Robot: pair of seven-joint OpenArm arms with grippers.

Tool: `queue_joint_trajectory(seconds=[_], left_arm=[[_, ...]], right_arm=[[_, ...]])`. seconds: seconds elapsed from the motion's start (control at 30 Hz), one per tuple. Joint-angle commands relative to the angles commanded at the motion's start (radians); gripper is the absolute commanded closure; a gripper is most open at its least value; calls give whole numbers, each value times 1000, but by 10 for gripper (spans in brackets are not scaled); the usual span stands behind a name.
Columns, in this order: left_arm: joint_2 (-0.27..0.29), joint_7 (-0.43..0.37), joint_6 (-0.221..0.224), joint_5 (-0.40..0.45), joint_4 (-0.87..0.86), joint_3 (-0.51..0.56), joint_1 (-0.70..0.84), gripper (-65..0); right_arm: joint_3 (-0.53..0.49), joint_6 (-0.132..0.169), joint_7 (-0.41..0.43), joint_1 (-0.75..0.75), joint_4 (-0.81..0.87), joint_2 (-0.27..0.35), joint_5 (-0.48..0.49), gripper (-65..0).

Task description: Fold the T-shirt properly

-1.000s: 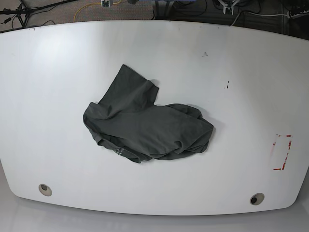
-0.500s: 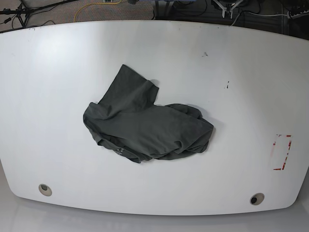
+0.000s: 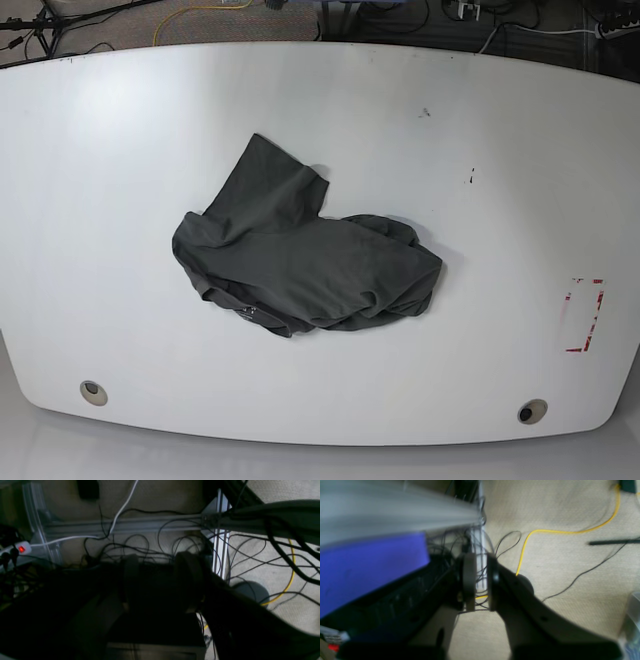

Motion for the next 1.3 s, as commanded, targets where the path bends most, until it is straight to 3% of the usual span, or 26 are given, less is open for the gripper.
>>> queue_joint_trajectory(seconds=[0.17, 0.23, 0.7, 0.77, 1.17, 1.23, 1.3], left_arm=[[1, -7, -1, -5, 68, -1, 68, -253], [-2, -32, -1, -10, 177, -5, 166, -255], [-14, -64, -3, -3, 415, -15, 350, -259], [-24, -69, -3, -6, 560, -22, 436, -258], [-25, -38, -3, -14, 681, -33, 517, -253], [-26, 1, -2, -32, 798, -43, 592, -245], [-26, 11, -2, -34, 815, -49, 604, -245]], right_arm=[[2, 9, -4, -49, 56, 1, 1, -69], [0, 24, -19, -138, 168, 1, 5, -69], [-6, 24, -73, -292, 386, 3, 15, -70], [-24, 32, -90, -384, 525, 1, 18, -74], [-23, 34, -108, -468, 673, -7, 22, -73], [10, 32, -106, -533, 820, -20, 31, -70], [13, 33, -105, -543, 839, -21, 31, -71]])
